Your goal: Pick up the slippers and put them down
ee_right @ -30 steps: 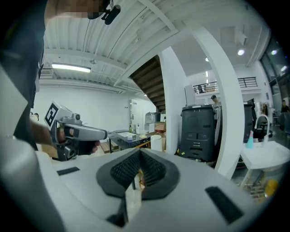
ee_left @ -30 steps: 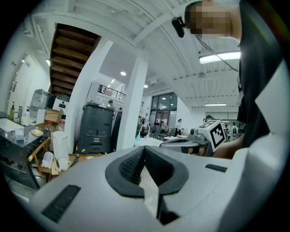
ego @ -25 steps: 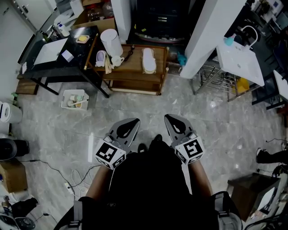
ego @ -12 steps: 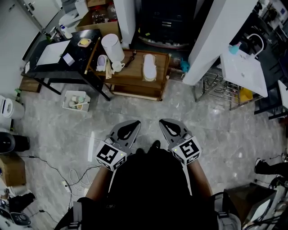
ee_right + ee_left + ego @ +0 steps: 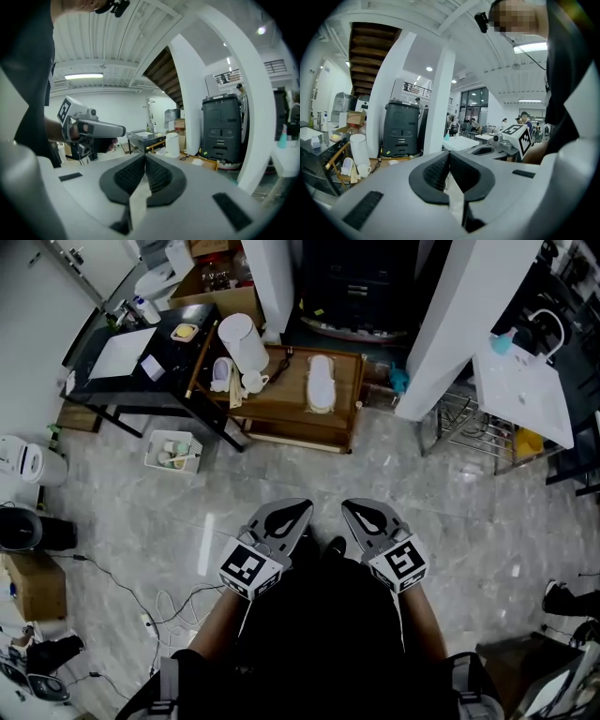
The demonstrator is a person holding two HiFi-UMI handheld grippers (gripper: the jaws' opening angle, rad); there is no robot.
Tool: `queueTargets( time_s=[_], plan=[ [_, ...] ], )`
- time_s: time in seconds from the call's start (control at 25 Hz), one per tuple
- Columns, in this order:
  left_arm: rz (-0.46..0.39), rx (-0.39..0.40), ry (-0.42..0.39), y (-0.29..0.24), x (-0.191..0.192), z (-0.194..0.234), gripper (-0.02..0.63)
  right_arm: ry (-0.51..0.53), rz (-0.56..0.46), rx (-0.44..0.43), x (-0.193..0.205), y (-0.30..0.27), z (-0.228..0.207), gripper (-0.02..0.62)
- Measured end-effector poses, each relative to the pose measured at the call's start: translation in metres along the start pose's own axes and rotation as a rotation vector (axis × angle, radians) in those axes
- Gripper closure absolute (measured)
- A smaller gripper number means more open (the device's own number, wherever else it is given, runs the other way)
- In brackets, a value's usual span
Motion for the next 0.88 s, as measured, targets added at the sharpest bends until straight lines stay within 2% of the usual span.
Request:
queueTargets(
  time_s=[0.2,0.48,0.68,0.88],
  plan=[
    [0.011,0.036,0.008,-0.013,0.002,0.002,0.594,-0.046,0.000,0.034,0.011,0.002,-0.012,0.586],
    [0.018,0.089,-0.009,-0.037,-0.006,0.026,0.595,-0.079,0.008,0.099,0.005,-0.013,-0.035,0.586],
    [0.013,0.127,-0.012,-0.054,-0.029,0.053,0.595,-0.076,0.003,0.123,-0.020,-0.033,-0.055,0.586],
    [0.026,0.132,-0.002,-0.070,-0.034,0.098,0.595,-0.067,-0.002,0.142,-0.044,-0.066,-0.081,0.586]
  ],
)
Point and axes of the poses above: the fingertips, and each gripper's own axes: y backward along the fingers, z to its left, x out of its underside, the point moved 2 cm from there along y, backward along the fingers, and after that the axes turned 12 degrees about z, right-handed, at the moved point
